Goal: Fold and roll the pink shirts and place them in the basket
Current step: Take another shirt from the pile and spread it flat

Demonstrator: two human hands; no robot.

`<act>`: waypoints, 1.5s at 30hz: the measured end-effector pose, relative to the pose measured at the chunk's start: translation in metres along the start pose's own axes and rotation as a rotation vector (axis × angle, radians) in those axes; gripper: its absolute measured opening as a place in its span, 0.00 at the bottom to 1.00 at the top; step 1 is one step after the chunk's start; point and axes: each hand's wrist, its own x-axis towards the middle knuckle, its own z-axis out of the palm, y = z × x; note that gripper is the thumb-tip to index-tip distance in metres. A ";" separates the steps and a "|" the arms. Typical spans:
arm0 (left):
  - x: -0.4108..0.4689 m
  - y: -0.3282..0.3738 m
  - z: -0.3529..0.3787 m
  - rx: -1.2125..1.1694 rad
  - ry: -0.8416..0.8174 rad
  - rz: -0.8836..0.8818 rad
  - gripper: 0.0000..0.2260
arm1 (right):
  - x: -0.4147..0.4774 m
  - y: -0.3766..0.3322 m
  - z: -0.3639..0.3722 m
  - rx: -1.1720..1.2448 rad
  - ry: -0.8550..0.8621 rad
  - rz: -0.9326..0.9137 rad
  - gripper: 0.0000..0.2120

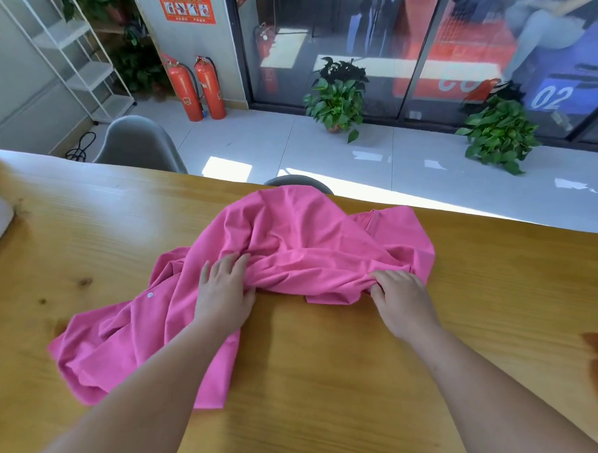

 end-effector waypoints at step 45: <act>-0.142 0.111 0.039 0.244 -0.303 0.679 0.34 | -0.198 -0.037 0.043 -0.318 -0.211 0.058 0.31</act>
